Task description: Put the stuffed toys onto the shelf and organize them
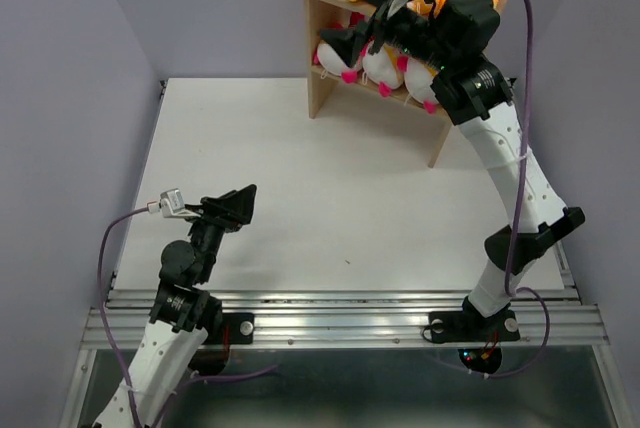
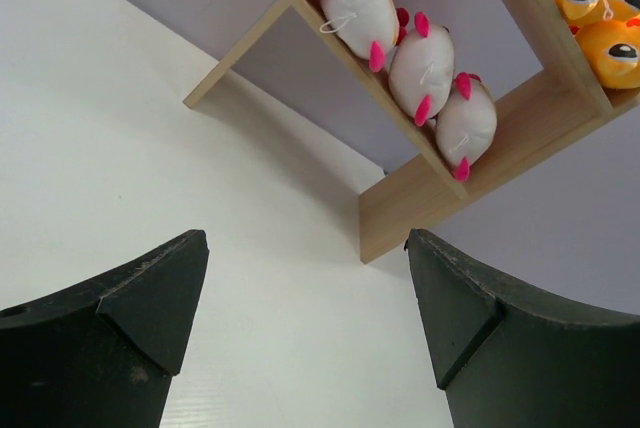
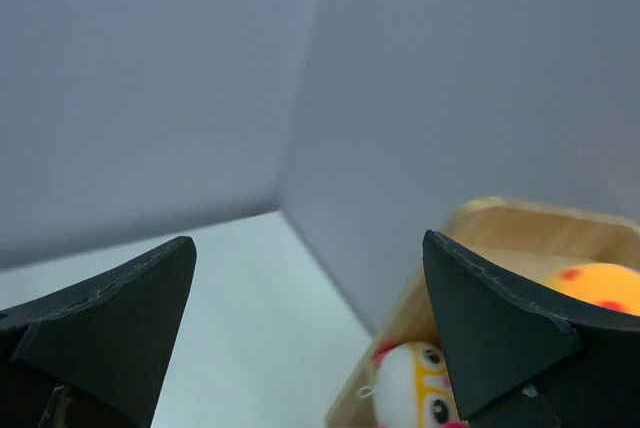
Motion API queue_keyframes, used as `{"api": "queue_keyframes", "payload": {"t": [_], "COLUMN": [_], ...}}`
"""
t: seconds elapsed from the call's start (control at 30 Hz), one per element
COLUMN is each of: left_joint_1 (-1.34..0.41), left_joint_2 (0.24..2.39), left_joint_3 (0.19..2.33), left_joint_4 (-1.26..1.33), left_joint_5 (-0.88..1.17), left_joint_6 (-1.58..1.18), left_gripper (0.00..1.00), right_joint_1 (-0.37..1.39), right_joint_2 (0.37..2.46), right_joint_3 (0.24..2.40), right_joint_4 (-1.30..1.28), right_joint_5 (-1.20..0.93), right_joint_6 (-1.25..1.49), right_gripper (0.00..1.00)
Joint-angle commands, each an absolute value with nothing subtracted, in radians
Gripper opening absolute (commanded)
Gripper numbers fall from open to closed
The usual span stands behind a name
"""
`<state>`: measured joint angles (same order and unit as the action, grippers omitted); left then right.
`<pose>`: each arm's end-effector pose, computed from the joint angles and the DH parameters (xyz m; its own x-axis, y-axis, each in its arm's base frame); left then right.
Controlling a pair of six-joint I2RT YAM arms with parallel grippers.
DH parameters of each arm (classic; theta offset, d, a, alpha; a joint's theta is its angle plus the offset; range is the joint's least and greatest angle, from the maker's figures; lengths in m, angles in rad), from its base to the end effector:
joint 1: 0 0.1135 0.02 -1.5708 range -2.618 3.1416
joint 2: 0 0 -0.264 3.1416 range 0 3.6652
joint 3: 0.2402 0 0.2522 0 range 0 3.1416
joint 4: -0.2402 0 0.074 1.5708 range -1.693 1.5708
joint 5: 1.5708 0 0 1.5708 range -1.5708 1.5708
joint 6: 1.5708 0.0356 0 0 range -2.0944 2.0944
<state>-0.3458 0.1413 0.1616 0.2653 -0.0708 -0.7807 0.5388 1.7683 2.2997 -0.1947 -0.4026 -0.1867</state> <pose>0.1019 -0.0340 0.2465 -0.0047 -0.7445 -0.6676 0.3814 0.6158 -0.6894 0.2961 0.1933 0.5835 0.4252 0.0552 -0.9034 -0.7231 0.6210 -0.3024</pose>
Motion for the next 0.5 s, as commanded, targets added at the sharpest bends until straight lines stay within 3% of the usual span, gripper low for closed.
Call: {"api": "queue_keyframes", "payload": {"t": [0.0,0.2,0.47], "left_joint_1": [-0.345,-0.345,-0.347], "left_joint_2": [0.193,0.282,0.34], "left_joint_3": [0.294,0.44,0.537], "left_joint_4": [0.24,0.052,-0.078], "left_joint_5": [-0.055,-0.112,-0.182], "left_joint_6": [-0.645,-0.558,-0.523], "left_gripper": [0.92,0.98,0.99], "right_joint_1": [0.549,0.549,0.54], "right_joint_2": [1.688,1.595,1.484], "right_joint_3": [2.113,1.857,1.473], "right_joint_4": [-0.423,-0.598,-0.479], "right_joint_5": [-0.746,-0.602,-0.094], "right_joint_6": [-0.316,-0.417,-0.154], "right_gripper": [1.0,1.0,1.0]}}
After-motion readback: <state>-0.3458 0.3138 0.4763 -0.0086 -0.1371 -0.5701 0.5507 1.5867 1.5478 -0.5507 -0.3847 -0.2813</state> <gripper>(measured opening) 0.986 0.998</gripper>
